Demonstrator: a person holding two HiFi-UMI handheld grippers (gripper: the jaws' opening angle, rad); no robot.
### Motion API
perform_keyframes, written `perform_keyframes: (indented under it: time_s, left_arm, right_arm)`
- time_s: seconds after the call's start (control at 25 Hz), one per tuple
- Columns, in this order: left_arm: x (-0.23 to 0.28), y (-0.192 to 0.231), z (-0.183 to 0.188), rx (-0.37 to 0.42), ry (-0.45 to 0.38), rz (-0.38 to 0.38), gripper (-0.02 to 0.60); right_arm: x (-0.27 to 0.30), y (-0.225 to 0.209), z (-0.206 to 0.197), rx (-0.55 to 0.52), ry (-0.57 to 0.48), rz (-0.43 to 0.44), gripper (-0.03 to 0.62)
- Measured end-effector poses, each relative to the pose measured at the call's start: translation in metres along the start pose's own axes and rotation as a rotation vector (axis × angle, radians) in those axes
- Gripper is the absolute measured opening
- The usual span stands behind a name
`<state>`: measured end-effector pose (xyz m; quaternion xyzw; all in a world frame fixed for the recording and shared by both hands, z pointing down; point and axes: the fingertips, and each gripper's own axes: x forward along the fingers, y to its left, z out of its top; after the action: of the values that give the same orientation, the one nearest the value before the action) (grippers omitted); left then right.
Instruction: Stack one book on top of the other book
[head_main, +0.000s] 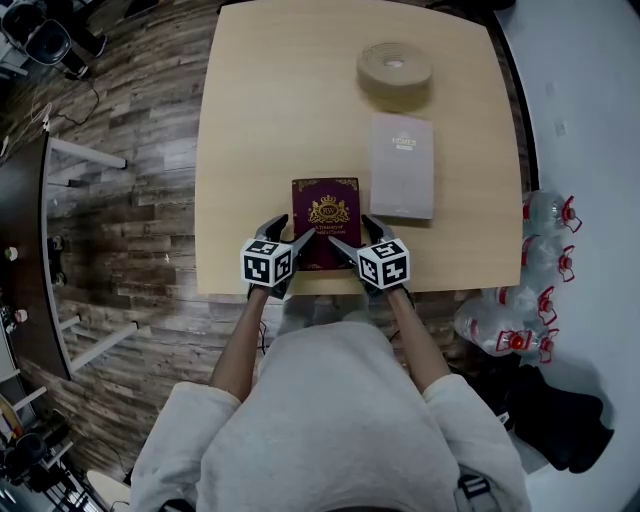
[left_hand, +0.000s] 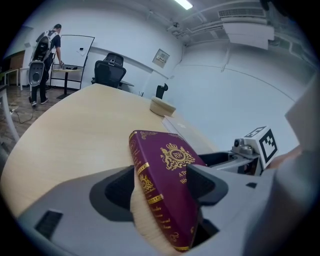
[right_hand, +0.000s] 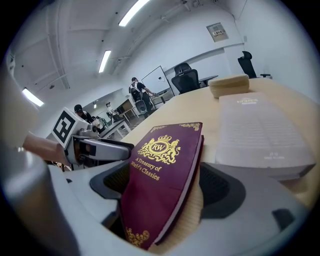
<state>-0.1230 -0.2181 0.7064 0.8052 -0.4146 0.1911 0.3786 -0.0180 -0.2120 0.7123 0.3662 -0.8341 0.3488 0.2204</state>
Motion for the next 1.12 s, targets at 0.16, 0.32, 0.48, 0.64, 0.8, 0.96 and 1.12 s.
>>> perform_keyframes:
  time_s: [0.16,0.32,0.48,0.64,0.8,0.96,1.12]
  left_arm:
    - [0.002,0.002,-0.002,-0.024,0.011,-0.01,0.332]
    - [0.007,0.0,-0.004,-0.052,0.02,-0.028,0.342]
    - [0.012,-0.002,-0.008,-0.068,0.043,-0.05,0.354]
    - [0.015,0.0,-0.013,-0.081,0.064,-0.053,0.357]
    - [0.019,-0.002,-0.017,-0.093,0.084,-0.065,0.36]
    - [0.02,-0.004,-0.019,-0.116,0.089,-0.078,0.362]
    - [0.021,-0.004,-0.019,-0.117,0.092,-0.078,0.367]
  right_arm:
    - [0.002,-0.001,-0.002,0.017,0.019,0.011,0.43]
    - [0.005,-0.002,-0.003,0.022,0.031,0.026,0.434]
    - [0.009,-0.001,-0.007,0.034,0.046,0.038,0.448]
    - [0.013,-0.001,-0.009,0.042,0.06,0.044,0.46]
    - [0.017,-0.001,-0.012,0.042,0.074,0.045,0.466]
    - [0.018,-0.001,-0.015,0.039,0.084,0.039,0.466]
    - [0.018,-0.002,-0.015,0.038,0.089,0.031,0.468]
